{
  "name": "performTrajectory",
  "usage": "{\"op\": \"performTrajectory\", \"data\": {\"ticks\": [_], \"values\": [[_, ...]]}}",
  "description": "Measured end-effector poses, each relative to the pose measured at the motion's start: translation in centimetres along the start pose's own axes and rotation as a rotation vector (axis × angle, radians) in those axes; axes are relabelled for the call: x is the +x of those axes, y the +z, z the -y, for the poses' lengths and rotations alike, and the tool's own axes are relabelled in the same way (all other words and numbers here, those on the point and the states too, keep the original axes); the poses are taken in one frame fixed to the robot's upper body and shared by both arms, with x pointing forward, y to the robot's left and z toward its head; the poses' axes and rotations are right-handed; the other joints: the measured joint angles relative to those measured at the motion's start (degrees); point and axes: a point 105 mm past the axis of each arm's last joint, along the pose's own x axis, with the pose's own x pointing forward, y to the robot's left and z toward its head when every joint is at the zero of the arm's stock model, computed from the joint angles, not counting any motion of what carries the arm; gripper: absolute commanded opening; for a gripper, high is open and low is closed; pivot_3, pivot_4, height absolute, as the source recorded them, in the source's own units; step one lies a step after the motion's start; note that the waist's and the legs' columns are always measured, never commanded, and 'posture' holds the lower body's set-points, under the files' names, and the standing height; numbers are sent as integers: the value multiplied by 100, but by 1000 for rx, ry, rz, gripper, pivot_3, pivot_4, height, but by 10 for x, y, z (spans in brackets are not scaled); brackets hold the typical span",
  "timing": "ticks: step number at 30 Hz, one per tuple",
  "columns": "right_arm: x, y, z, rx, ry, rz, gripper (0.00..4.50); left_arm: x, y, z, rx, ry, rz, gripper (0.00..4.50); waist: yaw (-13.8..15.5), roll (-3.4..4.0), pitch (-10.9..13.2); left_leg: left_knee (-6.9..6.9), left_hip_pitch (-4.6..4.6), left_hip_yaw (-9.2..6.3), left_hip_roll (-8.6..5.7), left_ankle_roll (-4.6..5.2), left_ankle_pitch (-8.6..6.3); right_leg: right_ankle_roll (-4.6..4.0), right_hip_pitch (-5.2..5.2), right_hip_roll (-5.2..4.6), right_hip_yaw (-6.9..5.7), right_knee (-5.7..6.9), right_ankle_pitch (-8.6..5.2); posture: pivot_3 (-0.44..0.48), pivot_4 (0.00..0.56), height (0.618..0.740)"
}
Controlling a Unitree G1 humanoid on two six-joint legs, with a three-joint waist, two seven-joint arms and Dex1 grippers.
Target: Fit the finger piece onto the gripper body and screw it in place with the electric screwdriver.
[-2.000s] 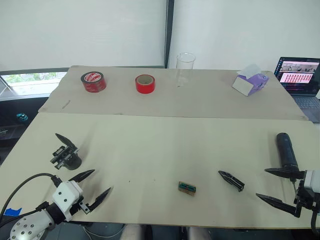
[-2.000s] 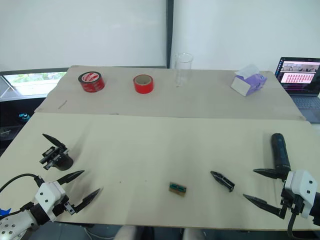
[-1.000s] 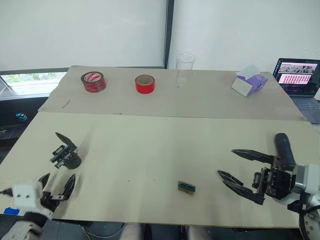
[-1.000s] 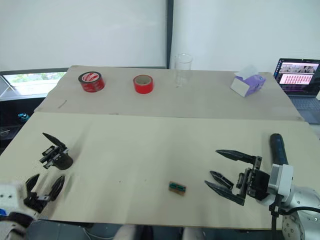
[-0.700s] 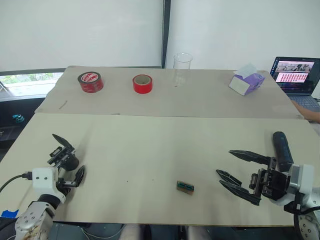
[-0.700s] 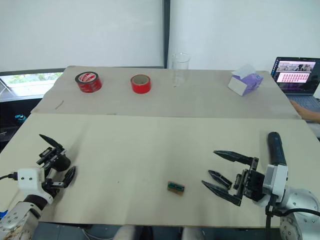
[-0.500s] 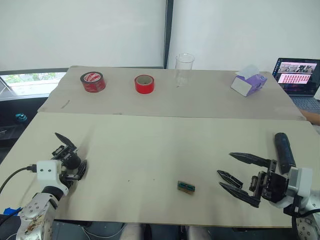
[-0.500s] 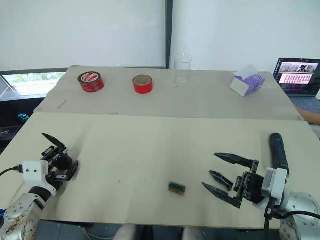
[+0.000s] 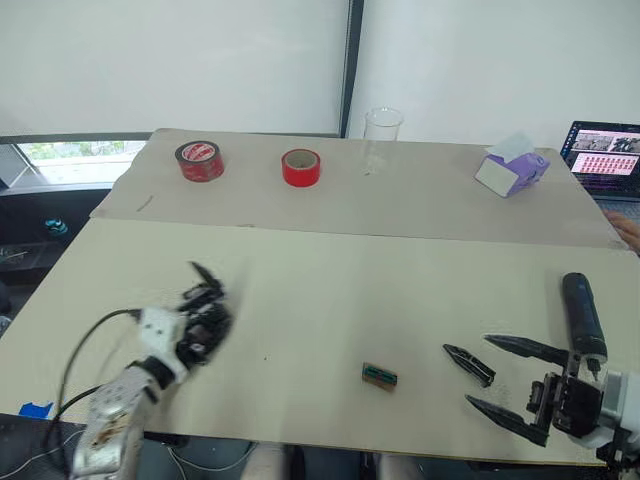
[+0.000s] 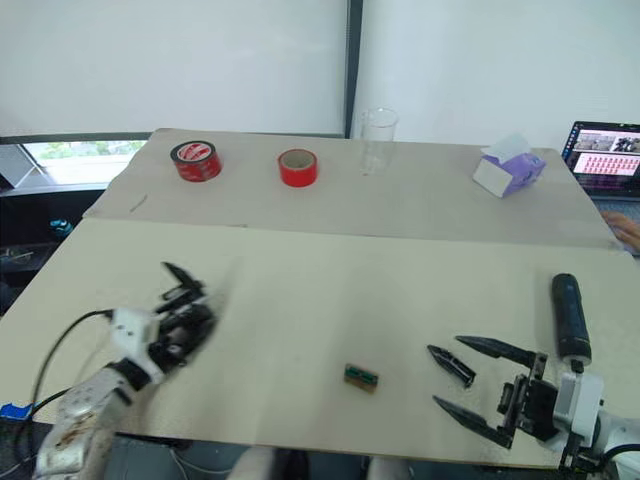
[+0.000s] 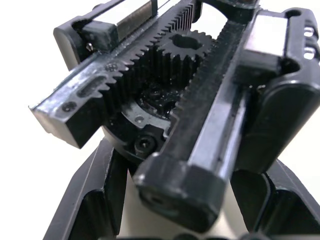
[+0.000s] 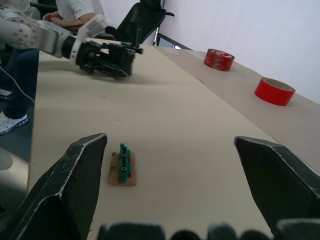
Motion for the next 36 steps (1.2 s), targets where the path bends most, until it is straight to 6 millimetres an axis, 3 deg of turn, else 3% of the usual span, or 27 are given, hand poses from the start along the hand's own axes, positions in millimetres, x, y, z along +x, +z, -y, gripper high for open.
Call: {"op": "performTrajectory", "data": {"ticks": [5,9,13,18,30,31,33,34,36], "values": [[-8,-6,-9,37,-9,-31,4500,44,24,51,94,-307,52,2349,-104,7,-4,-3,7,2,3,16,12,21,4,28,5,4,26,0,150,740],[-6,0,-11,25,-19,-32,4500,64,15,77,104,-448,2,2349,-184,8,-4,-8,10,1,17,26,39,30,-4,52,14,9,17,0,150,740],[0,7,-9,0,-45,-22,4500,79,-4,84,111,-485,-68,2349,-177,11,-2,-9,6,-8,17,18,43,26,-9,55,13,12,16,0,150,740],[4,11,-5,-12,-74,-20,4500,94,-5,92,140,-495,-67,2349,-146,9,-1,-8,-2,-10,10,38,38,26,-10,50,15,5,17,0,150,740],[4,11,-4,18,-68,-51,4500,101,-8,95,142,-498,-104,2349,-82,18,-6,1,6,-12,9,46,37,11,2,42,16,6,5,0,150,740],[5,12,-5,15,-66,-48,4500,100,-8,94,139,-497,-108,3369,-84,20,-7,0,6,-12,9,46,37,13,1,43,16,6,6,0,150,740],[6,13,-7,17,-64,-50,4500,98,-8,94,135,-501,-108,4144,-86,19,-7,0,6,-14,10,46,37,23,0,45,15,7,12,0,150,740],[6,13,-9,21,-63,-56,4500,96,-8,94,130,-504,-109,4491,-88,19,-7,-1,6,-14,11,46,37,27,0,46,15,7,14,0,150,740],[5,12,-11,27,-65,-63,4500,94,-8,91,130,-505,-115,4491,-97,19,-7,-1,6,-15,11,46,37,27,-1,46,15,7,14,0,150,740]]}}
